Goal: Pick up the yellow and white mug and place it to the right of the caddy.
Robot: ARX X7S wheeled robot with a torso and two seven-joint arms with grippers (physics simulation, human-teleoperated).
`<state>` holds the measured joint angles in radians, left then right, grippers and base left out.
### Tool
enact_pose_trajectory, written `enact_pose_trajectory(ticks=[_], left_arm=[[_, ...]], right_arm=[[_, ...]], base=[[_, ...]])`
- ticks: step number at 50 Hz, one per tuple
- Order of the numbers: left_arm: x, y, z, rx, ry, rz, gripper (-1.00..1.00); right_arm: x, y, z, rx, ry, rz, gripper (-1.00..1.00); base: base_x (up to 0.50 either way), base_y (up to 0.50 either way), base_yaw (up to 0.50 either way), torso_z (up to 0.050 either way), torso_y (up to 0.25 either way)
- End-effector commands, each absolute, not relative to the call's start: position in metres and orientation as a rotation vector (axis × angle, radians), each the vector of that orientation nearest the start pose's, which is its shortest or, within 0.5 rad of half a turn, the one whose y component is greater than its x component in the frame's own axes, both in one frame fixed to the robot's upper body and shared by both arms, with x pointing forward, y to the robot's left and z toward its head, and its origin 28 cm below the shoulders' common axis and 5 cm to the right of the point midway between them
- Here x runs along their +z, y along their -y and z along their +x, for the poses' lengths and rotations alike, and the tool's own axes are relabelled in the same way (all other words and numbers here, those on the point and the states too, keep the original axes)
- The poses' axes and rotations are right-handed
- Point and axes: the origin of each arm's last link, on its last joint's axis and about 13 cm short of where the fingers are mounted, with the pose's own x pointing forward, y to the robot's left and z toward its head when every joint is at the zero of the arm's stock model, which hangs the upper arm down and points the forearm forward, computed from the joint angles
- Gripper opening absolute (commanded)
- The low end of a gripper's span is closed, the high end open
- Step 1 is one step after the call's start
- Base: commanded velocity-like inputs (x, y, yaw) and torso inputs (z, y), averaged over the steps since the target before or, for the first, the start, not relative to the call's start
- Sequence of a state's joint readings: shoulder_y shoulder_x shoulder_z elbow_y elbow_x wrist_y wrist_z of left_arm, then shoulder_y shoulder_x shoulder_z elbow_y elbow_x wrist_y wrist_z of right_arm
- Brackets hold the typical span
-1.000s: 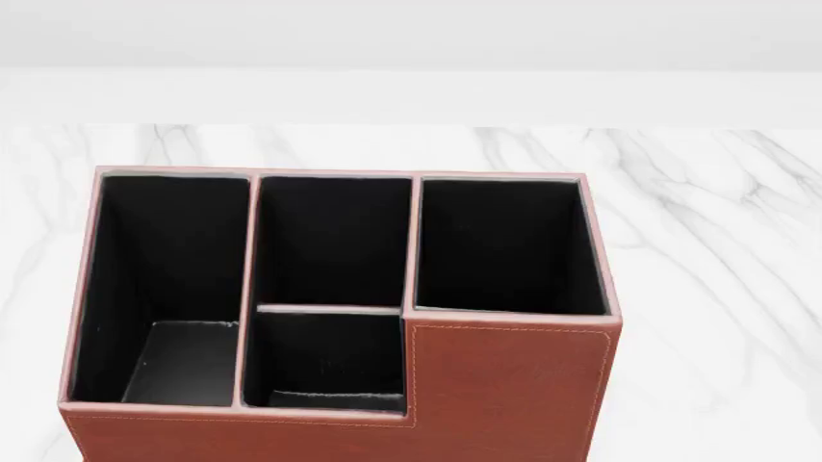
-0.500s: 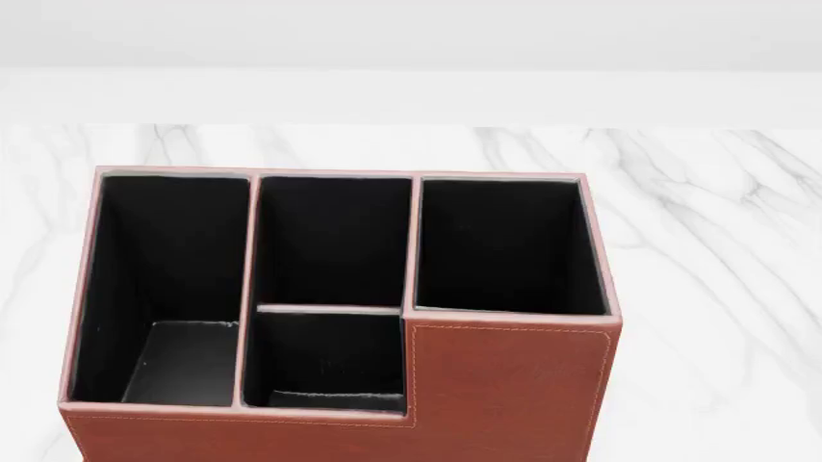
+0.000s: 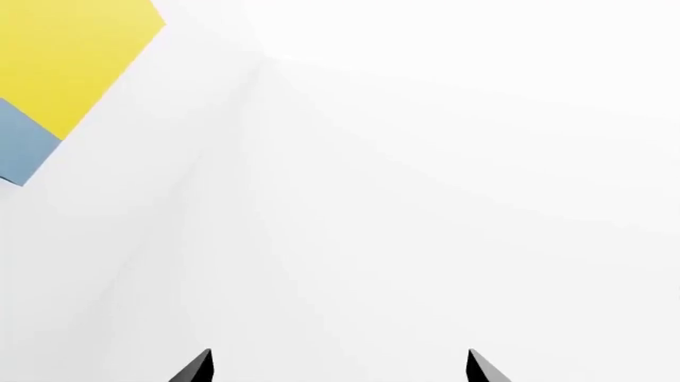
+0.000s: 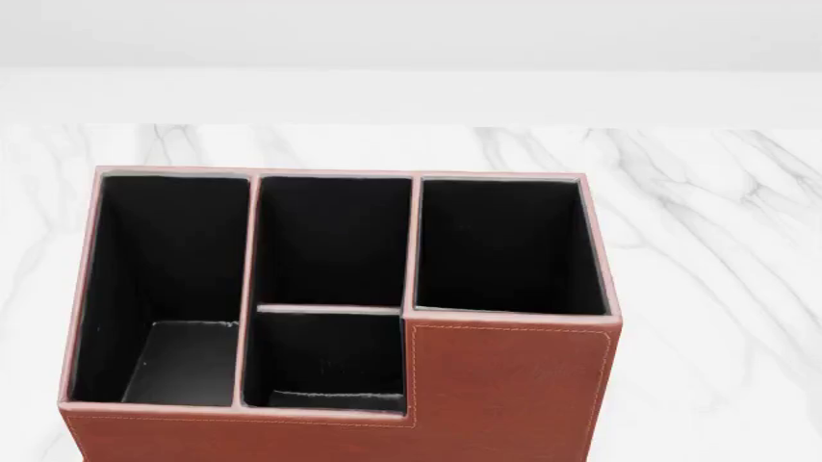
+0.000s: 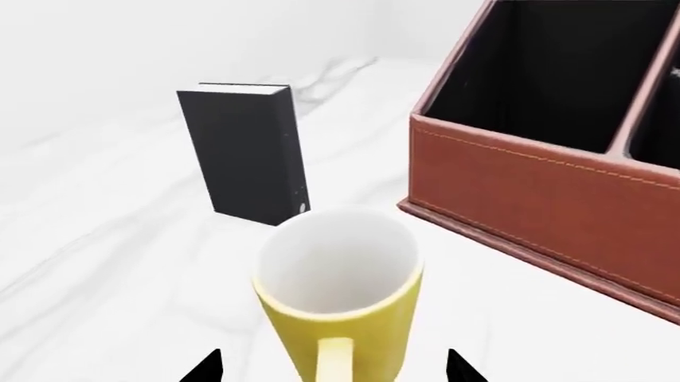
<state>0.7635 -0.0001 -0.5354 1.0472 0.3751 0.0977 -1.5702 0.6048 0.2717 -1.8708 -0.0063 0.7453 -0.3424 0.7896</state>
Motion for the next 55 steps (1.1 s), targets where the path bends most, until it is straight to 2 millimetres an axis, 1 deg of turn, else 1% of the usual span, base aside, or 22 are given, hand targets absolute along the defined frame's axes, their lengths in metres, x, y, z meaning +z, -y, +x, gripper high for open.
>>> enact_pose_trajectory(ticks=[1,11,18,23,38,55], left_arm=[[0.160,-0.277,0.038,1.799,0.914,0.413,1.00],[0.160,-0.277,0.037,1.798,0.913,0.412,1.00],[0.159,-0.276,0.038,1.797,0.912,0.413,1.00],[0.160,-0.278,0.037,1.799,0.916,0.413,1.00],[0.158,-0.275,0.041,1.794,0.914,0.417,1.00],[0.158,-0.274,0.041,1.794,0.914,0.418,1.00]], right_arm=[[-0.002,-0.038,0.116,0.812,-0.227,0.018,1.00],[-0.010,-0.045,0.121,0.826,-0.249,0.000,1.00],[-0.012,-0.047,0.125,0.827,-0.256,-0.004,1.00],[-0.019,-0.048,0.128,0.832,-0.270,-0.011,1.00],[-0.029,-0.054,0.133,0.834,-0.299,-0.011,1.00],[-0.033,-0.057,0.137,0.856,-0.321,0.003,1.00]], base=[[0.00,0.00,0.00,0.000,0.000],[0.00,0.00,0.00,0.000,0.000],[0.00,0.00,0.00,0.000,0.000],[0.00,0.00,0.00,0.000,0.000],[0.00,0.00,0.00,0.000,0.000],[0.00,0.00,0.00,0.000,0.000]])
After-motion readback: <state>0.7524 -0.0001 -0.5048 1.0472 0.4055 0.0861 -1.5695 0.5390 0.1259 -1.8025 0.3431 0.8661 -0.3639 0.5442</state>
